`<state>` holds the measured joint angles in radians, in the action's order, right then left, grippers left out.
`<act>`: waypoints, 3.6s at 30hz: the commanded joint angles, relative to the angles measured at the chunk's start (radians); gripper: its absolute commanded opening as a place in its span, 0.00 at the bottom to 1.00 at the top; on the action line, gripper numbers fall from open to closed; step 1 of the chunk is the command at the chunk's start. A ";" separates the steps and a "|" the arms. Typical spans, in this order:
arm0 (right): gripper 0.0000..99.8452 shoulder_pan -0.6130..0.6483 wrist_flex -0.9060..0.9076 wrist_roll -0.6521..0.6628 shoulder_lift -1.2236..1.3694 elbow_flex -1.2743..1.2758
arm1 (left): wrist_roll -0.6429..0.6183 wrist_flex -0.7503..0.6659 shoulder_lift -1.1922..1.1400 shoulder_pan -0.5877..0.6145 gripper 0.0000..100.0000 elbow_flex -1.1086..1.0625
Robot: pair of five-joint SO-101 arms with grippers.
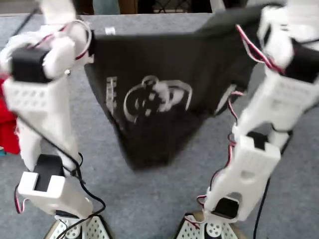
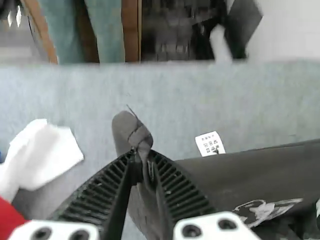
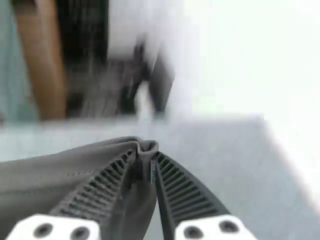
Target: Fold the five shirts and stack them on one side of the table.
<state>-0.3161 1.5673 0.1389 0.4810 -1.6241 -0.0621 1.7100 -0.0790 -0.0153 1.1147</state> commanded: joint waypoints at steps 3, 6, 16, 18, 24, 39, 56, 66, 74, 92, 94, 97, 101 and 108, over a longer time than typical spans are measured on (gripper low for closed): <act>0.01 -0.052 -0.173 0.000 -0.280 -0.036 | -0.021 0.043 0.044 0.004 0.03 0.255; 0.01 -0.048 -0.207 0.000 -0.371 -0.030 | -0.034 0.051 0.044 0.004 0.03 0.222; 0.01 -0.118 -0.204 0.005 -0.584 -0.035 | -0.101 0.049 0.324 -0.007 0.03 -0.015; 0.01 -0.146 -0.170 0.006 -0.628 -0.033 | -0.100 0.049 0.407 0.002 0.03 -0.085; 0.01 -0.210 0.003 0.008 -0.725 -0.031 | -0.100 0.049 0.760 0.004 0.03 -0.366; 0.01 -0.061 0.091 -0.014 -0.289 -0.035 | -0.097 -0.649 0.858 0.004 0.03 -1.331; 0.01 0.118 -0.631 -0.035 0.412 -0.031 | -0.098 -1.227 -0.046 0.145 0.03 -0.842; 0.01 0.124 -0.183 0.172 0.423 -0.044 | -0.092 -0.738 -0.206 0.125 0.03 -0.691; 0.01 0.100 0.126 0.376 0.469 -0.042 | -0.091 -0.655 -0.199 0.102 0.03 -0.978; 0.01 -0.058 0.201 0.766 0.516 -0.036 | 0.066 -0.657 0.081 -0.007 0.03 -1.412; 0.01 -0.057 0.201 0.766 0.507 -0.036 | 0.064 -0.657 0.126 0.027 0.03 -1.438; 0.01 -0.057 0.204 0.730 0.487 -0.036 | 0.071 -0.657 0.135 0.056 0.03 -1.477; 0.01 -0.055 0.206 0.704 0.400 0.054 | 0.155 -0.715 0.144 0.051 0.03 -1.586; 0.01 0.008 0.193 0.704 0.127 0.624 | 0.158 -0.753 0.146 0.061 0.03 -1.626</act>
<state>-0.3284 1.7653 0.8539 0.7664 -1.2098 0.0882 0.9705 0.0238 0.0338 -0.5148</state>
